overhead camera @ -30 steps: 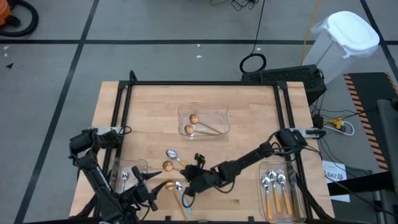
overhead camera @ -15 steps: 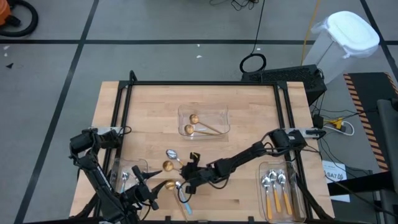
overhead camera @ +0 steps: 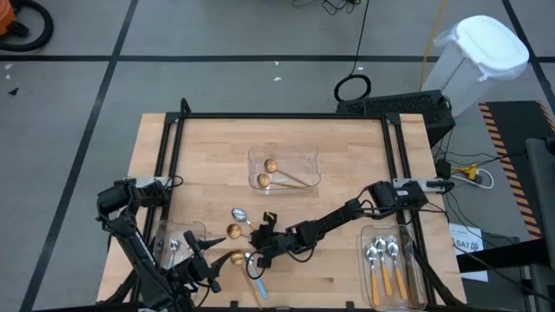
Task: Sort silverware by color (type)
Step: Put the gold spoon into the top transparent bin
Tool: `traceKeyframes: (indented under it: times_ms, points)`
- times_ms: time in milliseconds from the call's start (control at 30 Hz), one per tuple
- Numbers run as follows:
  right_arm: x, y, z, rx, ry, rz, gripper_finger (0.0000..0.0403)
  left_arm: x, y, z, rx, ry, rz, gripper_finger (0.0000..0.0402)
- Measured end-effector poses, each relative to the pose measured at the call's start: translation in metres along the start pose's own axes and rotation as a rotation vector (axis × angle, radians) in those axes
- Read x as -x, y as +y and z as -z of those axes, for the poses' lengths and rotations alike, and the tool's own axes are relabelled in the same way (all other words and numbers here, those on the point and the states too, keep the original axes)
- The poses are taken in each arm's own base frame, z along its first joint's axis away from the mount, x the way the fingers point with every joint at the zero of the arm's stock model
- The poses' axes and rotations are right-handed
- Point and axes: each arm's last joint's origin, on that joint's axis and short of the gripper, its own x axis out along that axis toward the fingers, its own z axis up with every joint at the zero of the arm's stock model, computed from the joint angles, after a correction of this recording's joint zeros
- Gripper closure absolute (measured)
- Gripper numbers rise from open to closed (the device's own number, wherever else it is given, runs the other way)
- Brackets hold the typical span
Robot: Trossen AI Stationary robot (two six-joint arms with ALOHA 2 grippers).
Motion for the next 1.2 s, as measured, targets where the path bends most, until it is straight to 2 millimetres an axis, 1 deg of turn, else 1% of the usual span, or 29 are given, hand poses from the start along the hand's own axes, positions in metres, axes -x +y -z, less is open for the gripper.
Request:
traceKeyframes:
  times_ms: [100,167,267,333,500,733,900,1033,1200]
  points:
    - [-0.002,-0.001,0.0,-0.024,0.002,0.0,0.0302,0.0,0.0,0.0,-0.003,0.0,0.0,0.019]
    - [-0.005,-0.002,0.004,-0.056,0.007,0.006,0.0325,0.0,0.0,0.0,-0.004,0.0,0.0,0.019]
    - [-0.007,-0.002,0.007,-0.078,0.012,0.008,0.0372,0.0,0.0,0.0,-0.006,0.0,0.0,0.019]
    - [-0.01,-0.002,0.009,-0.09,0.008,0.014,0.0388,0.0,0.0,0.0,-0.006,0.0,0.0,0.019]
    - [-0.01,-0.002,0.008,-0.104,-0.008,0.013,0.0388,0.0,0.0,0.0,-0.006,0.0,0.0,0.019]
    - [-0.001,-0.003,-0.008,-0.076,-0.077,-0.01,0.0389,0.0,0.0,0.0,-0.005,0.0,0.0,0.019]
    - [0.017,-0.007,-0.034,-0.067,-0.145,-0.022,0.0389,0.0,0.0,0.0,-0.006,0.004,0.001,0.019]
    - [0.031,-0.009,-0.046,-0.032,-0.144,-0.022,0.0389,0.0,0.001,0.001,-0.015,0.014,-0.001,0.019]
    - [0.056,-0.015,-0.064,0.005,-0.122,-0.013,0.0389,0.0,0.001,0.001,-0.025,0.015,-0.004,0.019]
